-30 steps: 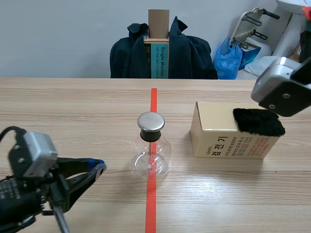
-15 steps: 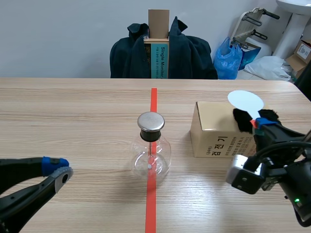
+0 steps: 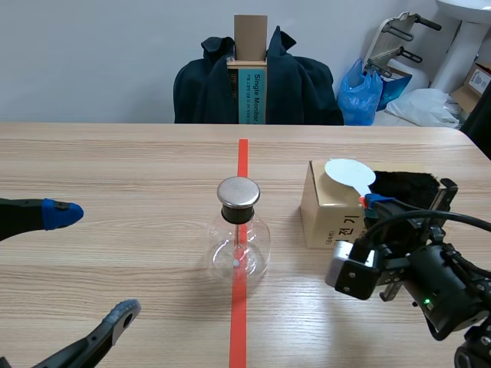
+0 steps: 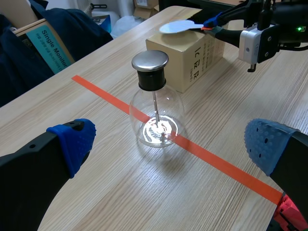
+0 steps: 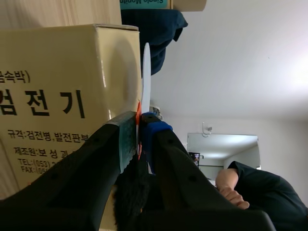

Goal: Do the electroscope experiment.
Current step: 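Put the plate down on the right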

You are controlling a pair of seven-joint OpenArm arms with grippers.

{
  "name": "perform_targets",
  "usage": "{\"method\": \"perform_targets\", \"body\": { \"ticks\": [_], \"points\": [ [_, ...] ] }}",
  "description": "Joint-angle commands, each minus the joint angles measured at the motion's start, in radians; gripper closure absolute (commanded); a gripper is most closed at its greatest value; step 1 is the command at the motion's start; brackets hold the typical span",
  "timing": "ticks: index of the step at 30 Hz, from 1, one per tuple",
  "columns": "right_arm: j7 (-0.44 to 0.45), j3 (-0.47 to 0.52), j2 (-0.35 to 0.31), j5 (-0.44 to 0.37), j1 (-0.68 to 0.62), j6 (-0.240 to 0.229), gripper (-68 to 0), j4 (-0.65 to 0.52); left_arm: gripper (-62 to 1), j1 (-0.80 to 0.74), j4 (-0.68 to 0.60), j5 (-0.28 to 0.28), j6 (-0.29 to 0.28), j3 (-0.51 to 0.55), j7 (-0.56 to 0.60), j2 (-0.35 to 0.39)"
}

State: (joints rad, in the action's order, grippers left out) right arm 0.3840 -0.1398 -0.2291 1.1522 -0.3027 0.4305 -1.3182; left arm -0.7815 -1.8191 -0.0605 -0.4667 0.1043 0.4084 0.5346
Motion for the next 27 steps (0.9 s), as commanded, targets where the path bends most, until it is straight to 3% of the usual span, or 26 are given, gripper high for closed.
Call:
{"method": "perform_targets", "body": {
  "ticks": [1, 12, 15, 18, 22, 25, 27],
  "points": [
    [0.0, 0.001, -0.009, -0.004, 0.0, -0.013, -0.7, -0.013, -62.3, 0.003, -0.002, -0.01, 0.001, -0.002, 0.01, -0.005],
    [0.0, 0.001, -0.009, -0.047, -0.03, -0.013, -2.6, -0.013, -62.3, 0.003, -0.002, -0.01, 0.001, -0.002, -0.006, -0.005],
    [0.0, 0.001, -0.009, -0.06, -0.03, -0.013, -15.3, -0.013, -62.3, 0.003, -0.002, -0.01, 0.001, -0.002, -0.008, -0.005],
    [-0.005, 0.001, -0.009, -0.063, -0.034, -0.013, -35.3, -0.013, -62.3, 0.003, -0.002, -0.01, 0.001, -0.002, -0.008, -0.005],
    [-0.023, 0.001, -0.009, -0.132, -0.053, -0.012, -65.8, -0.013, -62.3, 0.003, -0.002, -0.01, 0.001, -0.002, -0.008, -0.005],
    [-0.023, 0.001, -0.011, -0.215, -0.077, 0.012, -67.9, -0.013, -62.3, 0.003, -0.002, -0.01, 0.001, -0.002, -0.008, -0.005],
    [-0.023, 0.003, -0.017, -0.306, -0.102, 0.054, -67.9, -0.022, -62.3, 0.0, -0.002, -0.01, 0.001, -0.002, -0.008, -0.004]
  ]
}}
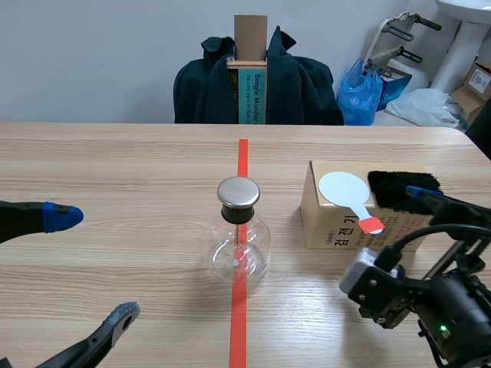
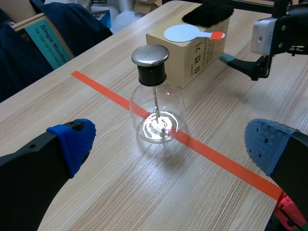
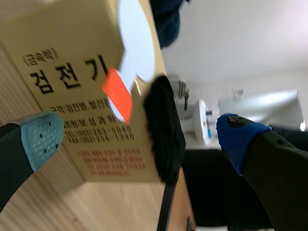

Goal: Do the electroscope experiment.
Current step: 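Return to the home posture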

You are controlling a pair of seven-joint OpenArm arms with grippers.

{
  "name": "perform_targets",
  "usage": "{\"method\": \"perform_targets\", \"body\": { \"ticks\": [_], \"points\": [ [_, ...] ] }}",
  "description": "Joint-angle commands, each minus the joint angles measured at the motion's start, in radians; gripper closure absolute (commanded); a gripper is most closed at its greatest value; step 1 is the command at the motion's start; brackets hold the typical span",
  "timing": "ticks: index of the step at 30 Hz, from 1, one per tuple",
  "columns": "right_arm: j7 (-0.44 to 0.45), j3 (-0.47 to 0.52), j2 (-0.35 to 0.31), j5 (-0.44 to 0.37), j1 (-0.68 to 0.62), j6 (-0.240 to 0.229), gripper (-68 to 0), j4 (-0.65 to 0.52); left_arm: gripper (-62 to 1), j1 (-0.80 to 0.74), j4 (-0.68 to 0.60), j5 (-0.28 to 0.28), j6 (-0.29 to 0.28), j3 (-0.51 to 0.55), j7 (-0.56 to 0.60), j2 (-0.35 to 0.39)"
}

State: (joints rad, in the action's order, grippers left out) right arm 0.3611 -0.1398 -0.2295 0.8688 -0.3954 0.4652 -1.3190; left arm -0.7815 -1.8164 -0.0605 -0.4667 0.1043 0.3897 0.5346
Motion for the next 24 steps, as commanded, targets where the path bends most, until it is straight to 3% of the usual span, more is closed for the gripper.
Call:
{"method": "perform_targets", "body": {
  "ticks": [1, 5, 7, 9, 12, 14, 16, 19, 24],
  "points": [
    [-0.003, 0.007, -0.021, -0.073, -0.026, 0.037, -67.9, -0.032, -62.3, 0.0, -0.005, -0.01, 0.001, -0.002, 0.01, -0.004],
    [-0.023, 0.023, -0.056, -0.28, -0.095, 0.023, -67.9, -0.111, -62.3, 0.0, -0.005, -0.01, 0.001, -0.002, 0.01, -0.005],
    [-0.077, 0.035, -0.079, -0.4, -0.13, 0.013, -67.9, -0.163, -62.3, 0.0, -0.005, -0.01, 0.001, -0.002, 0.011, -0.005],
    [-0.128, 0.06, -0.1, -0.557, -0.167, 0.013, -67.9, -0.212, -62.3, 0.0, -0.005, -0.01, 0.001, -0.002, 0.011, -0.005],
    [-0.135, 0.11, -0.144, -0.784, -0.203, 0.013, -67.9, -0.288, -62.3, 0.0, -0.005, -0.01, 0.004, -0.002, 0.01, -0.005],
    [-0.132, 0.14, -0.173, -0.974, -0.222, -0.008, -67.9, -0.345, -62.3, 0.001, -0.005, -0.01, 0.008, -0.002, 0.011, -0.005],
    [-0.128, 0.169, -0.201, -1.111, -0.227, -0.022, -67.9, -0.409, -62.3, 0.001, -0.005, -0.01, 0.008, -0.002, 0.011, -0.005],
    [-0.127, 0.227, -0.239, -1.231, -0.237, -0.051, -67.9, -0.488, -62.3, 0.0, -0.005, -0.01, 0.008, -0.002, 0.01, -0.005],
    [-0.127, 0.299, -0.296, -1.228, -0.237, -0.198, -67.9, -0.562, -62.3, 0.0, -0.005, -0.015, 0.008, -0.002, 0.01, -0.005]
  ]
}}
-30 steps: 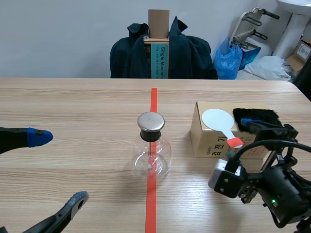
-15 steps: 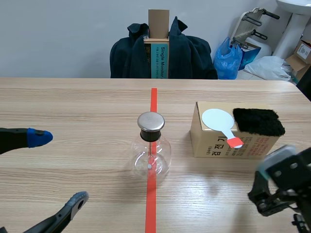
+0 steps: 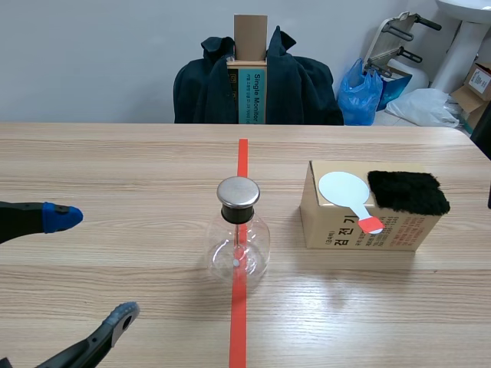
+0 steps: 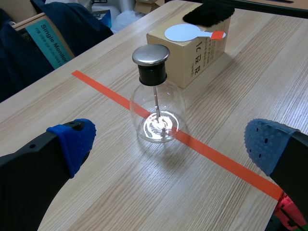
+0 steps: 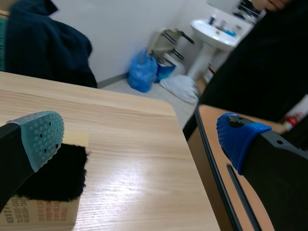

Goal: Do the electroscope experiment.
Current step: 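Return to the home posture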

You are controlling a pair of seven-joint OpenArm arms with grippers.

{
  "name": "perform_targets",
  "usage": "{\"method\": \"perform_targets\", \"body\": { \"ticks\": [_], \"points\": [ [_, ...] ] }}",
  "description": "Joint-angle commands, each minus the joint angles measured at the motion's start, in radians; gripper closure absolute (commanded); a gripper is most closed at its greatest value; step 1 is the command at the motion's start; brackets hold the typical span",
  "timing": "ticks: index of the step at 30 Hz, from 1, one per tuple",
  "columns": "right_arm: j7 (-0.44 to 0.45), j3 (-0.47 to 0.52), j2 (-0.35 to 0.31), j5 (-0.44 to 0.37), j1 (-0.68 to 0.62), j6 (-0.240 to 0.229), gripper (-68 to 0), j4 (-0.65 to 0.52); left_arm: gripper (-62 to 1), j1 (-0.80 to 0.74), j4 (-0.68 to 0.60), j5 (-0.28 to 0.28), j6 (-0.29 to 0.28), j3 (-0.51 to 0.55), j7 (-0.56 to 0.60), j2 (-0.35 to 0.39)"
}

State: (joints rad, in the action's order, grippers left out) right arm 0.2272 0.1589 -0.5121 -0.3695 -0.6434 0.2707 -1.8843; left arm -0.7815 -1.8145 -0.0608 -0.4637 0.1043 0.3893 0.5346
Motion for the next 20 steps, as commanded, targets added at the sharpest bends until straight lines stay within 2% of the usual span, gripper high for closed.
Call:
{"method": "perform_targets", "body": {
  "ticks": [1, 4, 11, 13, 15, 20],
  "points": [
    [0.007, 0.01, -0.023, 0.02, 0.011, -0.038, -67.9, -0.003, -62.3, 0.0, -0.006, -0.028, 0.005, -0.002, 0.011, -0.005],
    [0.006, 0.032, -0.046, 0.037, 0.011, -0.155, -67.9, -0.005, -62.3, 0.0, -0.006, -0.058, 0.005, -0.002, 0.001, -0.005],
    [0.006, 0.033, -0.046, 0.161, 0.011, -0.39, -67.9, -0.005, -62.3, 0.001, -0.006, -0.059, 0.005, -0.002, -0.025, -0.005],
    [0.006, 0.032, -0.044, 0.161, 0.011, -0.43, -67.9, -0.005, -62.3, 0.001, -0.006, -0.059, 0.005, -0.002, -0.025, -0.005],
    [0.006, 0.032, -0.042, 0.16, 0.011, -0.449, -67.9, -0.005, -62.3, 0.001, -0.006, -0.059, 0.005, -0.002, -0.03, -0.005],
    [0.006, 0.032, -0.019, 0.16, 0.012, -0.451, -67.9, -0.005, -62.3, 0.003, -0.006, -0.059, 0.005, -0.002, -0.021, -0.005]
  ]
}}
